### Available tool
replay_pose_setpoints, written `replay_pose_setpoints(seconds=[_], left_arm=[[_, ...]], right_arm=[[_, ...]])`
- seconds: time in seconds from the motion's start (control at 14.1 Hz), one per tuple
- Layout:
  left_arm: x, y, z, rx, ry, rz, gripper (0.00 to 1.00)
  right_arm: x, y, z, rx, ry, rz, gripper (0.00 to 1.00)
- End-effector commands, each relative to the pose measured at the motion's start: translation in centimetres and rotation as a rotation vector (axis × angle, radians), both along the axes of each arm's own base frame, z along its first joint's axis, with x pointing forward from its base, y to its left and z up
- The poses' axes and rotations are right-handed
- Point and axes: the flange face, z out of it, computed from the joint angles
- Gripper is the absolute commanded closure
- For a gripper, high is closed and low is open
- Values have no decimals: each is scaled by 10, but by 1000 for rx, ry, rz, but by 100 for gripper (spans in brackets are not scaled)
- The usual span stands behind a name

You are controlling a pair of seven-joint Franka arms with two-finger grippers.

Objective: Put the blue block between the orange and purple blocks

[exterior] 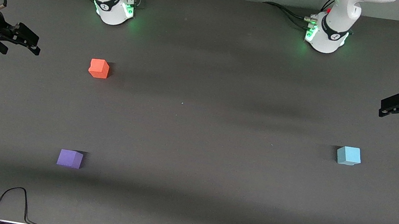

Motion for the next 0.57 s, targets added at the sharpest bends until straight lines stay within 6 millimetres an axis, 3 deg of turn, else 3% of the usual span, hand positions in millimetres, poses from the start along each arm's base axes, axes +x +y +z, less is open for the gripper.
replay_pose_setpoints(seconds=[0.0,0.43,0.5], left_arm=[[-9,0,4,0,3,7,0],[-9,3,1,7,13,4,0],[-10,11,-4,8,22,-1,0]], right_arm=[[0,2,6,-15,-1,27,0],[2,4,3,-10,1,19,0],[2,4,1,-10,4,17,0]])
